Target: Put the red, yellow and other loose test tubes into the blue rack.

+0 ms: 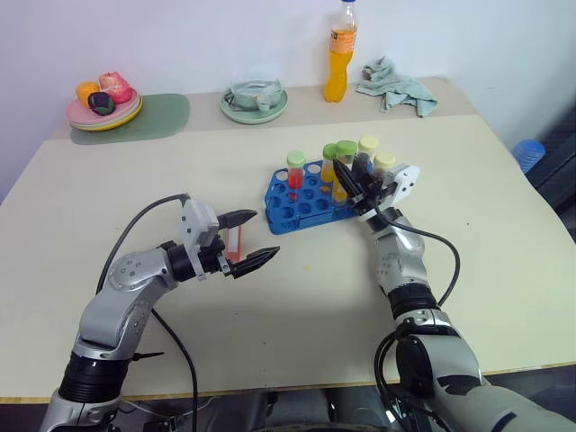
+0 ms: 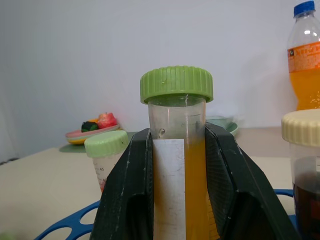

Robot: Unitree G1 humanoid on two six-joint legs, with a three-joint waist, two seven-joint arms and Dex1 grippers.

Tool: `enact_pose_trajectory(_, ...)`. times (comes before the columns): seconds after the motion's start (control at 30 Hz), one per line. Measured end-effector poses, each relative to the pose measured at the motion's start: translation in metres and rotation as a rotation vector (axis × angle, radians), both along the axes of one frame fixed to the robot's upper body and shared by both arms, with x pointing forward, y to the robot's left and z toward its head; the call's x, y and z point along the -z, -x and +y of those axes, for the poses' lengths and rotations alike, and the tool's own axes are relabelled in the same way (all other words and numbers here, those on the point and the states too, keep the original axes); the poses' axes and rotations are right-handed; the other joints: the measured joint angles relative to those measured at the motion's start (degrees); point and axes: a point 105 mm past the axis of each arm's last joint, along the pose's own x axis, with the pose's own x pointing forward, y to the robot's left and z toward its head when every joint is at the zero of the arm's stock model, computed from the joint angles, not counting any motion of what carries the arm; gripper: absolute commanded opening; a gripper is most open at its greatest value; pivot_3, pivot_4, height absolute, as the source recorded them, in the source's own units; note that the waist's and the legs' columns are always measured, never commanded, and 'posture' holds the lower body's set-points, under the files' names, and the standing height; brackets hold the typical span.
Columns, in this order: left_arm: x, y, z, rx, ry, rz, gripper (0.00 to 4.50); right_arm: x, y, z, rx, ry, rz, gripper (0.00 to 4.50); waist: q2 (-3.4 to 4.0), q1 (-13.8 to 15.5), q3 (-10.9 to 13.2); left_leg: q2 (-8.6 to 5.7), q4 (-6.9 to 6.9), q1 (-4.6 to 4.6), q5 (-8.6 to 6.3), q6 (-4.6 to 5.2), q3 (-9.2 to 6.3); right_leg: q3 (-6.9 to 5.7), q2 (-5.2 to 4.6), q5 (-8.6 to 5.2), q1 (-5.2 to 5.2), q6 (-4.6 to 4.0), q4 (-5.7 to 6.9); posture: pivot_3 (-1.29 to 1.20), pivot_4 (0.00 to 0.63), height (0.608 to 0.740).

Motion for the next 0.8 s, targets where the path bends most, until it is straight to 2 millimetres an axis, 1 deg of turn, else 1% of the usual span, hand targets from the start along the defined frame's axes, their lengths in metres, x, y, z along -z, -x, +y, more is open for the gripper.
enact_pose_trajectory(0.13,0.0,0.0,0.0,0.0,-0.001,0.0,4.5,0.002,0.0,0.003,0.025,0.039,-0.023,0.79,0.0,0.0,0.0,0.02,0.03,0.05,0.0,0.0,0.0,0.0,0.03,0.01,0.0,-0.02,0.0,0.0,0.15,0.74)
enact_pose_trajectory(0.23,0.0,0.0,0.0,-0.001,-0.001,-0.001,4.5,0.002,0.001,0.003,0.023,0.033,-0.03,0.79,0.0,0.0,0.0,0.04,0.03,0.06,0.0,-0.01,0.0,0.01,0.05,0.02,0.02,-0.03,0.0,0.0,0.15,0.74)
enact_pose_trajectory(0.27,0.0,0.0,0.0,-0.001,0.0,-0.001,4.5,0.002,0.002,0.003,0.019,0.031,-0.033,1.83,0.0,0.0,0.0,0.04,0.02,0.06,0.0,-0.01,0.0,0.02,0.06,0.02,0.02,-0.03,0.0,0.0,0.15,0.74)
enact_pose_trajectory(0.3,0.0,0.0,0.0,-0.002,0.0,-0.001,4.5,0.002,0.003,0.002,0.02,0.024,-0.037,2.23,0.0,0.0,0.0,0.05,0.01,0.06,0.0,-0.01,0.0,0.02,0.07,0.02,0.01,-0.03,0.0,0.0,0.15,0.74)
enact_pose_trajectory(0.33,0.0,0.0,0.0,-0.004,0.002,-0.001,4.5,0.003,0.004,0.001,0.022,0.018,-0.038,2.73,0.0,0.0,0.0,0.06,-0.02,0.06,0.0,-0.01,0.01,0.03,0.08,0.02,0.02,-0.03,-0.02,0.0,0.15,0.74)
enact_pose_trajectory(0.43,0.0,0.0,0.0,-0.006,0.006,0.0,4.5,0.009,0.007,-0.002,0.039,0.017,-0.038,4.33,0.0,-0.1,0.0,0.09,-0.12,0.06,-0.01,-0.04,0.07,0.11,0.1,0.01,-0.02,-0.04,-0.02,0.0,0.15,0.74)
enact_pose_trajectory(0.47,0.0,-0.001,0.0,-0.006,0.007,0.0,4.5,0.01,0.008,0.0,0.035,0.023,-0.041,4.43,0.0,-0.1,0.0,0.11,-0.13,0.06,-0.02,-0.04,0.09,0.13,0.12,0.01,-0.03,-0.04,-0.02,0.0,0.15,0.74)
enact_pose_trajectory(0.53,0.0,-0.001,-0.001,-0.005,0.014,0.0,4.5,0.01,0.009,0.002,0.037,0.032,-0.044,4.43,0.0,0.0,0.0,0.12,-0.12,0.06,-0.02,-0.05,0.12,0.16,0.13,0.01,-0.03,-0.04,-0.02,0.0,0.15,0.74)
enact_pose_trajectory(0.73,0.0,-0.003,-0.002,-0.023,0.04,0.007,4.5,0.004,0.014,-0.01,0.069,0.061,-0.076,4.43,0.02,0.2,0.0,0.12,-0.13,0.05,-0.03,-0.05,0.12,0.16,0.13,0.02,-0.02,-0.04,-0.07,0.0,0.15,0.74)
enact_pose_trajectory(0.8,0.0,-0.005,-0.001,-0.043,0.064,0.014,4.5,-0.003,0.018,-0.016,0.079,0.098,-0.103,4.43,0.03,0.2,0.0,0.12,-0.13,0.05,-0.03,-0.05,0.14,0.19,0.12,0.02,-0.05,-0.04,-0.07,0.0,0.15,0.74)
